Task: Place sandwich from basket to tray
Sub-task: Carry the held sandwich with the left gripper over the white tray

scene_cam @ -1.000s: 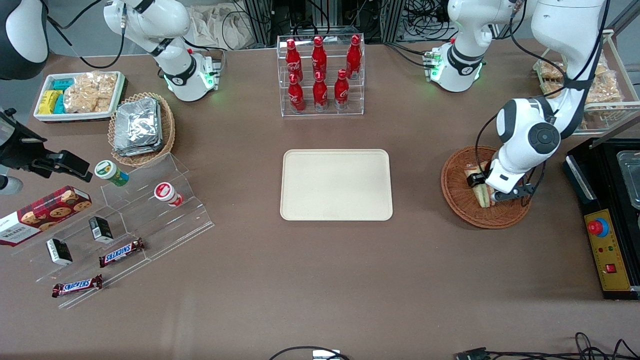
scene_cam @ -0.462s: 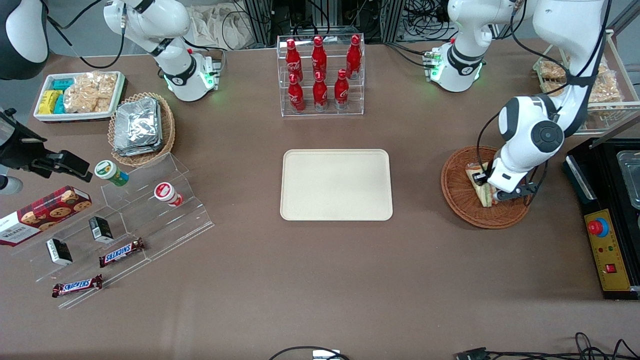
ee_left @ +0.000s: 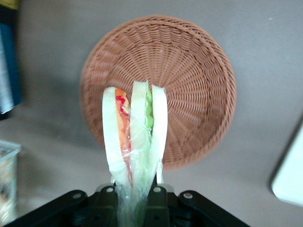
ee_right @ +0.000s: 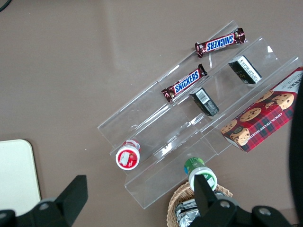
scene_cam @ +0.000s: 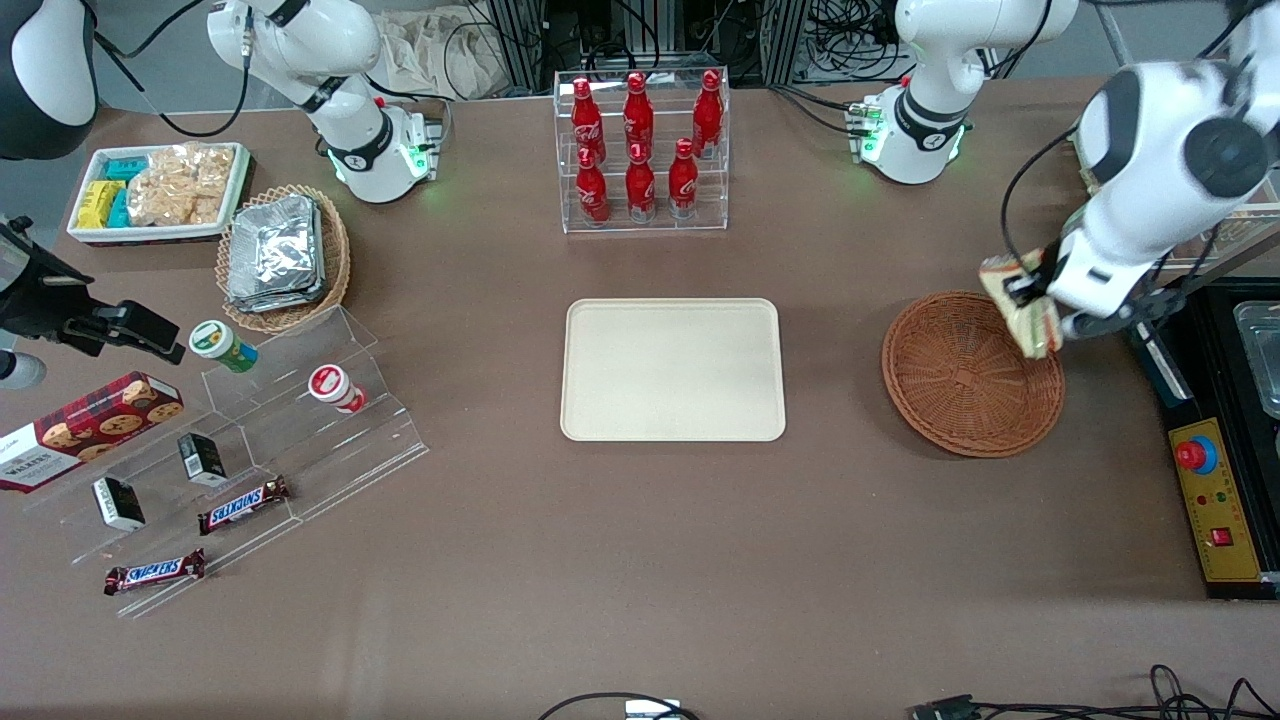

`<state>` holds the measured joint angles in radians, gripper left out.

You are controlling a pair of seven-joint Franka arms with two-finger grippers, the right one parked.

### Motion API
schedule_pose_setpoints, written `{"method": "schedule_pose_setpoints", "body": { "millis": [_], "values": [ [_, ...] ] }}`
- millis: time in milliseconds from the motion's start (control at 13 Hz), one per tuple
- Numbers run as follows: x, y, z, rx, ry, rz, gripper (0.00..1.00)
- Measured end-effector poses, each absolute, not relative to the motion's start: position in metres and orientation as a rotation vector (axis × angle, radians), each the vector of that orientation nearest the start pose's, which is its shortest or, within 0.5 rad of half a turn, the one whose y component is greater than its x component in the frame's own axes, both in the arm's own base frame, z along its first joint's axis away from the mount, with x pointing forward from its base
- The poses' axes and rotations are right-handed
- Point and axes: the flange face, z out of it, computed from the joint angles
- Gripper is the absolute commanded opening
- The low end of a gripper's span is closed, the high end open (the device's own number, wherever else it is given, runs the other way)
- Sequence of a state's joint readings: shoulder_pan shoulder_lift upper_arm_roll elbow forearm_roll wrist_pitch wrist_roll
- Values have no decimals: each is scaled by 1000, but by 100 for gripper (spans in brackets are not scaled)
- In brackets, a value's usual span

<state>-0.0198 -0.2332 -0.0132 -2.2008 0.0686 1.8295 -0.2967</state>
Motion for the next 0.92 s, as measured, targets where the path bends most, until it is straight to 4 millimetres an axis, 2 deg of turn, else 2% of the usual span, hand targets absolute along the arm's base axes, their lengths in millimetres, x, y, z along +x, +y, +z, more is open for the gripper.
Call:
{"method": "schedule_pose_setpoints", "body": {
  "millis": [231, 308, 385, 538, 692, 769, 923],
  "values": [
    [464, -14, 571, -3022, -380, 187, 0],
    [463, -17, 595, -3028, -376, 178, 0],
    [463, -20, 610, -3033, -371, 169, 0],
    [465, -25, 618, -3036, -358, 162, 0],
    [468, -39, 613, -3035, -325, 181, 0],
    [468, -53, 610, -3036, -302, 186, 0],
    [466, -101, 609, -3023, -249, 176, 0]
  ]
}}
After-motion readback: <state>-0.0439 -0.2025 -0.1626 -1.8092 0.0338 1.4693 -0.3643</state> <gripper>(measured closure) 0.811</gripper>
